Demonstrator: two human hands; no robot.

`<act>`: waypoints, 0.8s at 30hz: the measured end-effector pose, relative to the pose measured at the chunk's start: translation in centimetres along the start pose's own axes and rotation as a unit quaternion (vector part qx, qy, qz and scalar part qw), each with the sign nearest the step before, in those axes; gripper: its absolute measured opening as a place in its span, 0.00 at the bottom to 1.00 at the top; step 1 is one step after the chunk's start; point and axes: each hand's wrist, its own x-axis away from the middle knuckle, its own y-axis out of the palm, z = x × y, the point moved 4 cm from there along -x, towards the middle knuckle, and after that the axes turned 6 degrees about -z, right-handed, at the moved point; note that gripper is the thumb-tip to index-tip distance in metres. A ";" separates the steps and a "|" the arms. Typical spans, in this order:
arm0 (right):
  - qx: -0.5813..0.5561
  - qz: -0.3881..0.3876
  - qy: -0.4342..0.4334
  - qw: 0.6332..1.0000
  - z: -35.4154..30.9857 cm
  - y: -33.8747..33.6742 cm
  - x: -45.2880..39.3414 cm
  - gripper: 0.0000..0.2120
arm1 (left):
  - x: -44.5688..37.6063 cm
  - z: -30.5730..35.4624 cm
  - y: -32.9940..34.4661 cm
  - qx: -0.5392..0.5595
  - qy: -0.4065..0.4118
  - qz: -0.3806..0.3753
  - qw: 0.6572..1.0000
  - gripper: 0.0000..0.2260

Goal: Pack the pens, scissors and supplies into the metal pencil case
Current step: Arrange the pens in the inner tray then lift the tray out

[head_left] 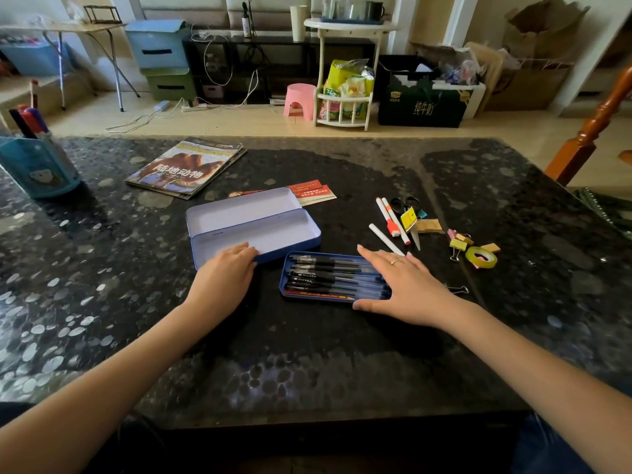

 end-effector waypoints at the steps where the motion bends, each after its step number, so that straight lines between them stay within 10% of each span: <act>1: 0.000 0.005 -0.003 1.000 0.0 0.0 0.0 0.46 | 0.0 0.0 -0.1 0.005 0.000 0.007 1.000 0.10; 24: -0.069 0.016 0.034 0.997 -2.7 -3.3 -12.5 0.43 | 2.3 1.8 -6.9 0.093 0.063 0.132 0.985 0.10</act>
